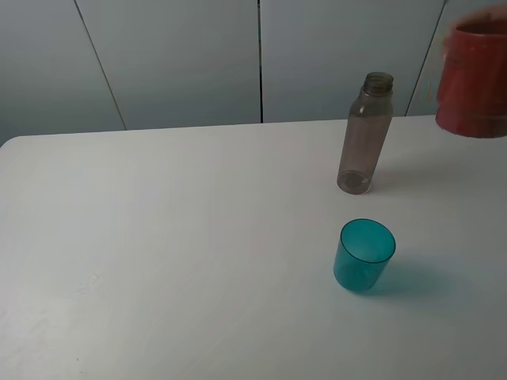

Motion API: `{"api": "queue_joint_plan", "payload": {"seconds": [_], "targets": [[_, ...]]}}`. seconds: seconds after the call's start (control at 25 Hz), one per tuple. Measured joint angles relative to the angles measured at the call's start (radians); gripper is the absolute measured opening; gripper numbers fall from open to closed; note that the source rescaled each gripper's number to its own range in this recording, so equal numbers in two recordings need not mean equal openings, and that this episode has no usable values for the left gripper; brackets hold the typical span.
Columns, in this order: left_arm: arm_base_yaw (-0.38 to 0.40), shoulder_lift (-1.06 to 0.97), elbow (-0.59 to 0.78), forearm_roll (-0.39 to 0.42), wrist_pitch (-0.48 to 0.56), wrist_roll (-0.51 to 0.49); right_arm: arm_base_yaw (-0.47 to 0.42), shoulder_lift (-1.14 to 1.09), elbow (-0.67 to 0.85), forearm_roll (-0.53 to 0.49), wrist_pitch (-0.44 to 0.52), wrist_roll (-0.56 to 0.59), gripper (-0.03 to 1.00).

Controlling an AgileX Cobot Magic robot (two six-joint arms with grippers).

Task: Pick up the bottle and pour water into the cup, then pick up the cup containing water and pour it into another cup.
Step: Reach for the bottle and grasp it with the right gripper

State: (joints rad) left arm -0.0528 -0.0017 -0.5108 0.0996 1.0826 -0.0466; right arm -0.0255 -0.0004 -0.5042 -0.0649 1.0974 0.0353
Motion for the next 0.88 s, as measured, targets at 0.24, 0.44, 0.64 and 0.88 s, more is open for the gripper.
{"api": "queue_joint_plan", "payload": {"seconds": [0.24, 0.44, 0.64, 0.88], "targets": [[0.0, 0.0, 0.0, 0.0, 0.0, 0.0, 0.0, 0.0, 0.0, 0.0, 0.0, 0.0, 0.99], [0.0, 0.0, 0.0, 0.0, 0.0, 0.0, 0.0, 0.0, 0.0, 0.0, 0.0, 0.0, 0.99], [0.0, 0.0, 0.0, 0.0, 0.0, 0.0, 0.0, 0.0, 0.0, 0.0, 0.0, 0.0, 0.99], [0.0, 0.0, 0.0, 0.0, 0.0, 0.0, 0.0, 0.0, 0.0, 0.0, 0.0, 0.0, 0.99]]}}
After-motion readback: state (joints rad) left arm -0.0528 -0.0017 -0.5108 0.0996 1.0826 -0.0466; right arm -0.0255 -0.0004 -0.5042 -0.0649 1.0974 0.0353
